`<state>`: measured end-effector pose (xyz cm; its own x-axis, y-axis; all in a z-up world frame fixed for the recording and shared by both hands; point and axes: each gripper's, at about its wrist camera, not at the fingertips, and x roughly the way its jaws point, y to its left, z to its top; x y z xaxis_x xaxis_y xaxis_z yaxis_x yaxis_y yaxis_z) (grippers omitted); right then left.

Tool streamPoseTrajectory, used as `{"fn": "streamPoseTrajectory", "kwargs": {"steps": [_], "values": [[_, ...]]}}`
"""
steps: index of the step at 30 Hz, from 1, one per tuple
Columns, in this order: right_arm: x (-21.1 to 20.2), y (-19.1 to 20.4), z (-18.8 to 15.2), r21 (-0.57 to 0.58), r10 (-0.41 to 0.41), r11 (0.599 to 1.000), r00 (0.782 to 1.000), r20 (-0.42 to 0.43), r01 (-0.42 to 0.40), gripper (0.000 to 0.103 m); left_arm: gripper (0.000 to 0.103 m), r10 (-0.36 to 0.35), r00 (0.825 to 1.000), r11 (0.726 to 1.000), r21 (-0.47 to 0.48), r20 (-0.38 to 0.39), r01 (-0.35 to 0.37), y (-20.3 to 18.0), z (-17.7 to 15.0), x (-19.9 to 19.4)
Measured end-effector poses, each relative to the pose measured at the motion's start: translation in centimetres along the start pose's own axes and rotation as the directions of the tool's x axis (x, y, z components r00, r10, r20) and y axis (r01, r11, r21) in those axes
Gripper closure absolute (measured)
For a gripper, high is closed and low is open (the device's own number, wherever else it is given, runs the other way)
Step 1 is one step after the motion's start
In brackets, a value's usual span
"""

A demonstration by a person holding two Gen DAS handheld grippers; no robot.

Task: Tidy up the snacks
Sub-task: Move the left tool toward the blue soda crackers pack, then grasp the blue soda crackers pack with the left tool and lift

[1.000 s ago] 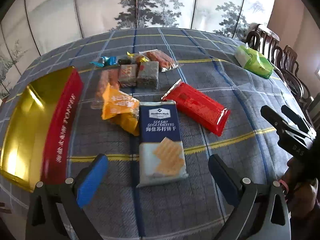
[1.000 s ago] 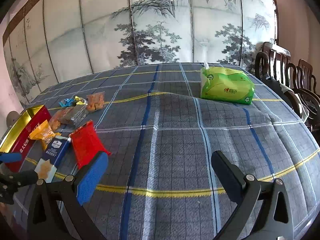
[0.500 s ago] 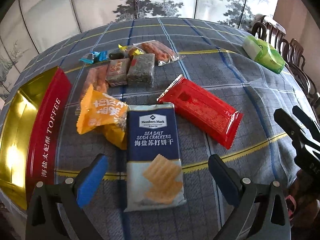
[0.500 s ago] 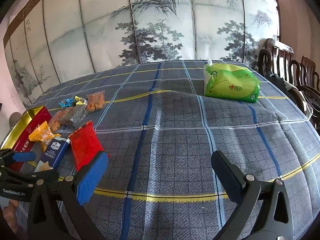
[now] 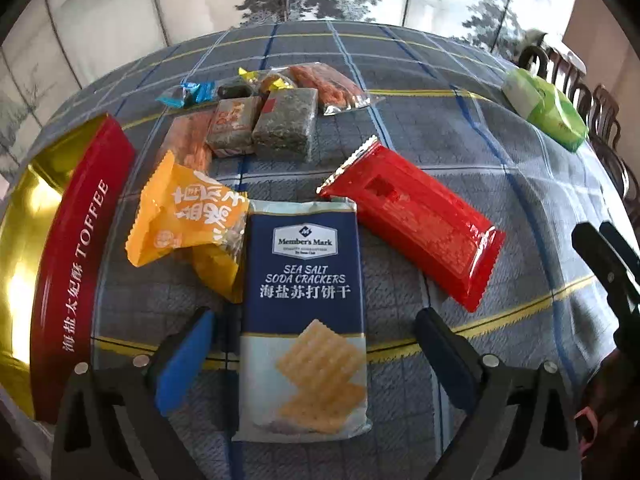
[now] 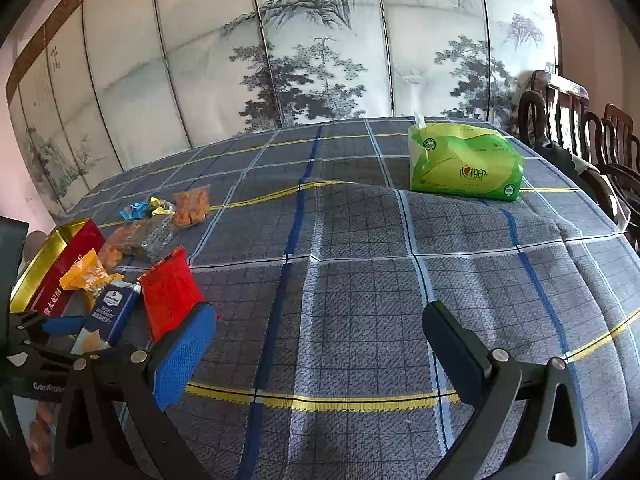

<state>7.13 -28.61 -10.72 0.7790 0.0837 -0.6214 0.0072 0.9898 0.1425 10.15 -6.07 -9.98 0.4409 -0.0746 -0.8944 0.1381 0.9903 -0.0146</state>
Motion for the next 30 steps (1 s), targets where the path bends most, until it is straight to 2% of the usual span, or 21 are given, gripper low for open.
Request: {"fn": "streamPoseTrajectory", "kwargs": {"steps": [18,19,20,22,24,27,30], "values": [[0.1,-0.1,-0.1,0.002,0.001,1.000,1.000,-0.005,-0.001,0.000,0.003,0.009,1.000,1.000,-0.005,0.009,-0.009,0.3,0.0,0.3],[0.1,-0.1,-0.1,0.003,0.000,1.000,1.000,-0.006,0.000,0.000,0.008,0.007,1.000,1.000,0.003,0.020,-0.007,0.2,-0.1,0.1],[0.1,-0.1,-0.1,0.003,0.000,1.000,1.000,-0.006,0.000,0.000,0.026,0.001,0.999,1.000,0.018,0.035,-0.002,0.0,-0.3,-0.1],[0.1,-0.1,-0.1,0.004,0.000,1.000,1.000,-0.007,0.000,0.000,0.053,0.025,0.998,0.995,0.096,0.055,-0.030,-1.4,-0.4,-1.0],[0.1,-0.2,-0.1,0.004,0.001,1.000,1.000,-0.008,-0.001,0.000,0.053,0.098,0.993,0.984,0.145,0.064,-0.106,-2.7,-0.7,-1.2],[0.0,-0.2,-0.1,0.008,0.001,1.000,1.000,-0.003,-0.001,0.000,0.053,0.057,0.997,0.990,0.130,0.045,-0.063,-3.0,-1.4,-1.5],[0.2,0.0,-0.1,0.012,0.000,1.000,1.000,-0.009,0.000,0.000,0.053,0.053,0.997,0.990,0.129,0.051,-0.059,-3.2,-1.8,-2.1]]}}
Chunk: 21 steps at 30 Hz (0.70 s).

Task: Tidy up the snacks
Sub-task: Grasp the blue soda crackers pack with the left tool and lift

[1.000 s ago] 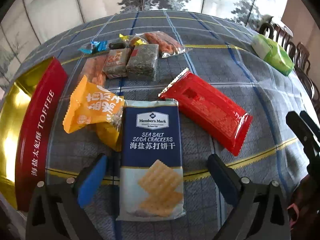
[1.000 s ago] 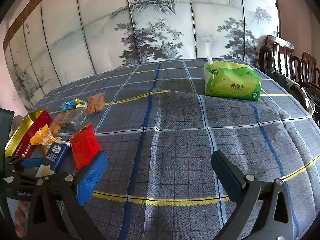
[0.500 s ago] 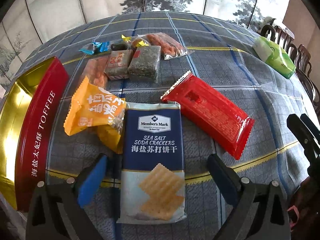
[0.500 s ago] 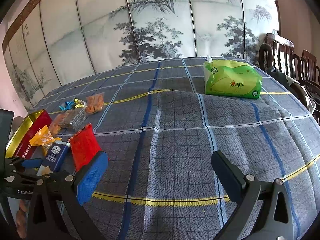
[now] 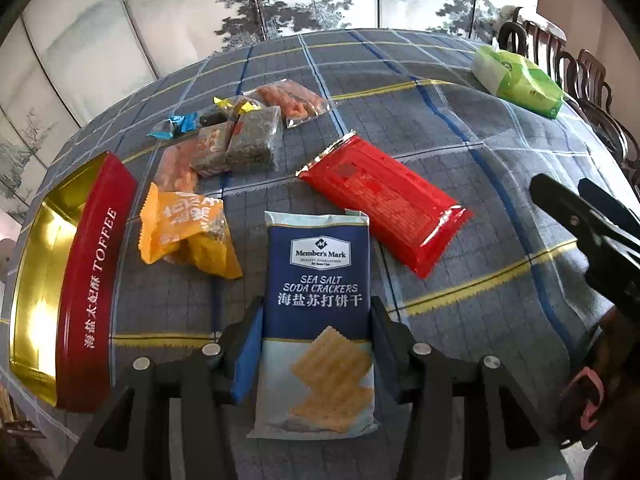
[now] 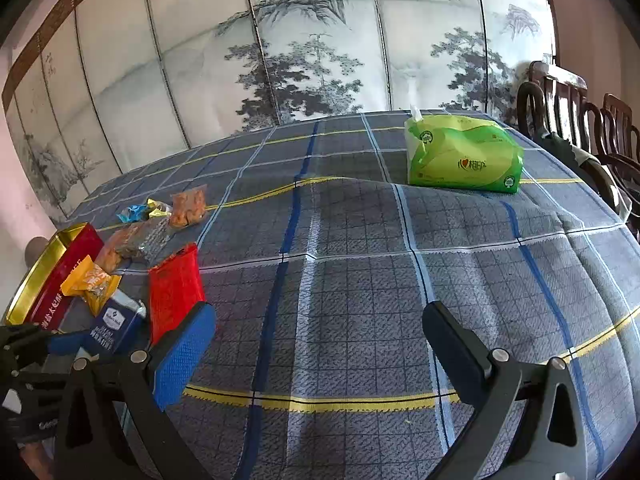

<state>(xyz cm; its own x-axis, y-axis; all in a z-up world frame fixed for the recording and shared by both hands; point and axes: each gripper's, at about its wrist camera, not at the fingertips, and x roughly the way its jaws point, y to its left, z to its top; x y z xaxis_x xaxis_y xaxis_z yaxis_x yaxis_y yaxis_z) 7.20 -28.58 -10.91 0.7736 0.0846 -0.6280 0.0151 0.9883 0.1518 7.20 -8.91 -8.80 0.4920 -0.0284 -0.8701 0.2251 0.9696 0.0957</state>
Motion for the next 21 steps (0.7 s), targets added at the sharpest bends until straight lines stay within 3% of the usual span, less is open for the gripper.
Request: {"fn": "streamPoseTrajectory", "kwargs": {"steps": [13,21], "values": [[0.2,0.0,-0.3,0.004,-0.006,1.000,1.000,-0.011,0.006,0.000,0.053,-0.002,0.995,0.999,-0.032,0.097,0.006,0.8,0.7,-4.5],[0.1,-0.1,-0.5,0.004,-0.017,1.000,1.000,-0.023,0.017,0.000,0.053,-0.009,0.994,0.998,-0.066,0.109,0.016,2.3,0.6,-5.9]]}}
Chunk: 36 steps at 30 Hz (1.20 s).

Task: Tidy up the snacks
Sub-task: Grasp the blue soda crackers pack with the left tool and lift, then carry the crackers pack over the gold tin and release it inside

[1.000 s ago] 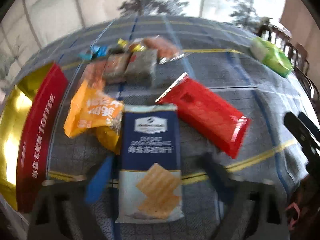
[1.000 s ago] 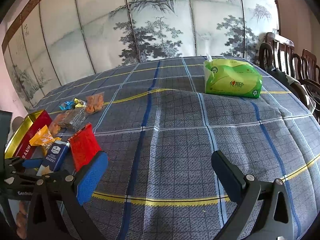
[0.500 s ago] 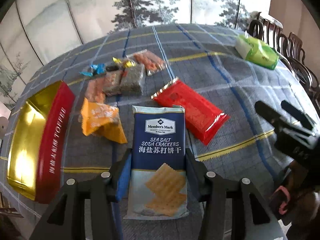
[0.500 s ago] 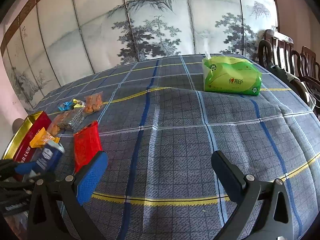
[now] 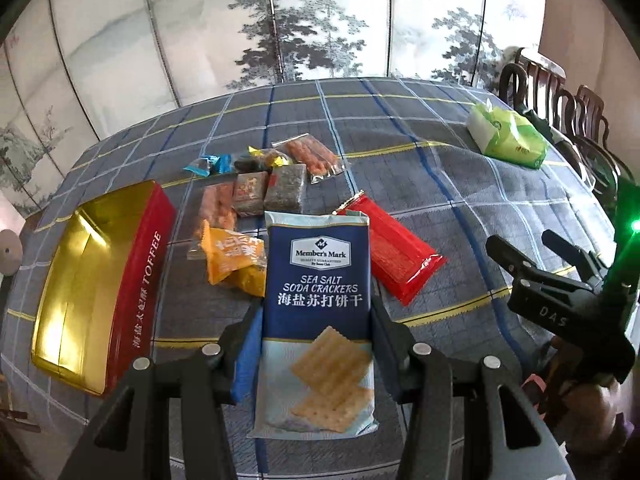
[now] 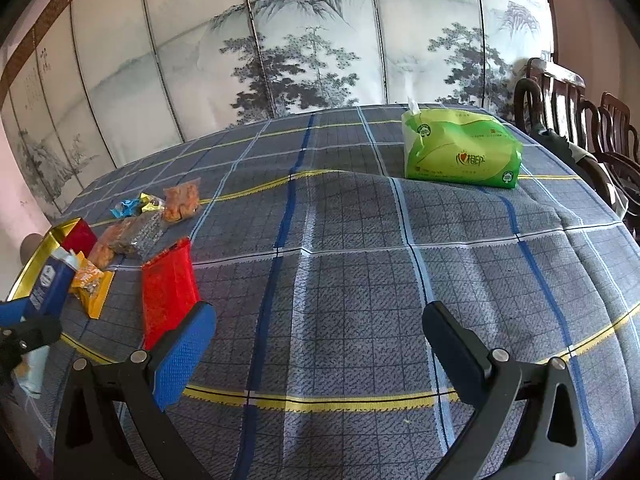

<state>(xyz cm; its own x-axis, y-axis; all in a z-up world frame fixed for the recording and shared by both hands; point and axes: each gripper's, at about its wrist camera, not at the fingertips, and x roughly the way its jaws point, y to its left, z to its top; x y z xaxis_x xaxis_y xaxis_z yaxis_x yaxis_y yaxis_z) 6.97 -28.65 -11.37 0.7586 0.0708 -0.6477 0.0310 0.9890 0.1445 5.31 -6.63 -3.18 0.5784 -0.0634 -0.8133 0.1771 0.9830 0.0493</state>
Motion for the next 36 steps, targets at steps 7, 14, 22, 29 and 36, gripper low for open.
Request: {"fn": "streamPoseTrajectory", "kwargs": {"steps": [7,14,22,29,36], "values": [[0.1,-0.1,0.4,-0.001,-0.010,1.000,1.000,-0.017,0.010,0.000,0.053,-0.002,1.000,0.997,-0.075,0.007,0.003,2.8,0.1,-1.4],[-0.1,0.0,0.4,-0.003,-0.016,1.000,1.000,-0.026,0.016,0.000,0.053,-0.004,1.000,0.991,-0.131,0.017,0.006,6.0,0.0,-3.2],[-0.1,-0.1,0.4,-0.005,-0.020,1.000,0.999,-0.031,0.019,0.000,0.053,0.042,0.999,0.980,-0.196,0.022,-0.037,10.2,0.1,-4.7],[-0.4,-0.1,0.2,-0.008,-0.023,1.000,0.999,-0.036,0.023,0.000,0.052,0.084,0.996,0.958,-0.276,-0.001,-0.081,15.2,1.0,-4.4],[-0.1,0.0,0.4,-0.009,-0.024,1.000,0.999,-0.037,0.024,0.000,0.052,0.147,0.989,0.950,-0.276,-0.022,-0.147,18.5,1.9,-2.6]]}}
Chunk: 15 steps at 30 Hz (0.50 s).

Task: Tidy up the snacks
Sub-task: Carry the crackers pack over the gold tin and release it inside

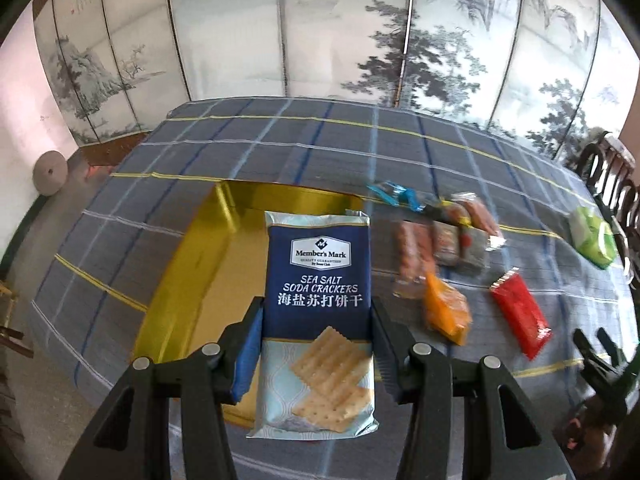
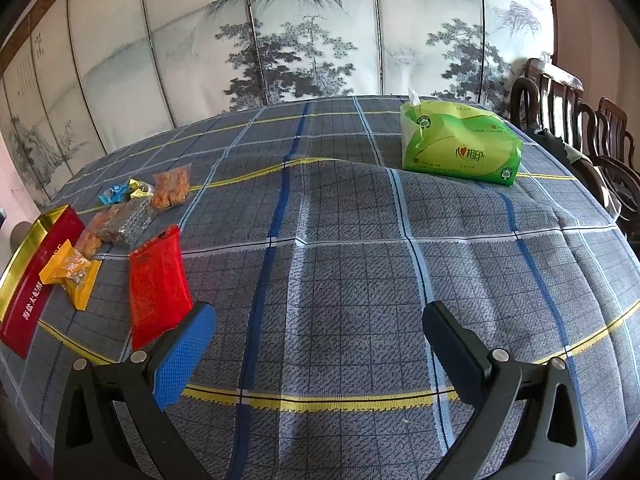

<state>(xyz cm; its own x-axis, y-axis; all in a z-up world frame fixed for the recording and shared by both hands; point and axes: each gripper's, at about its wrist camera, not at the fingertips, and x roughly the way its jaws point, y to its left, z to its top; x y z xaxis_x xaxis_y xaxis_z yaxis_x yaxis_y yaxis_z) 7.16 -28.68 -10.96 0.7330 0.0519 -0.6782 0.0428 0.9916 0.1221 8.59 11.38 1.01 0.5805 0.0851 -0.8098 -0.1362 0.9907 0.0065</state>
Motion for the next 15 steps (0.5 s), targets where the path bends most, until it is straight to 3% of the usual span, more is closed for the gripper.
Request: {"fn": "streamPoseTrajectory", "kwargs": {"steps": [15], "values": [[0.2,-0.2,0.0,-0.010,-0.025,1.000,0.999,-0.034,0.025,0.000,0.052,0.064,0.996,0.996,0.059,-0.055,-0.060,3.6,3.2,6.5]]}}
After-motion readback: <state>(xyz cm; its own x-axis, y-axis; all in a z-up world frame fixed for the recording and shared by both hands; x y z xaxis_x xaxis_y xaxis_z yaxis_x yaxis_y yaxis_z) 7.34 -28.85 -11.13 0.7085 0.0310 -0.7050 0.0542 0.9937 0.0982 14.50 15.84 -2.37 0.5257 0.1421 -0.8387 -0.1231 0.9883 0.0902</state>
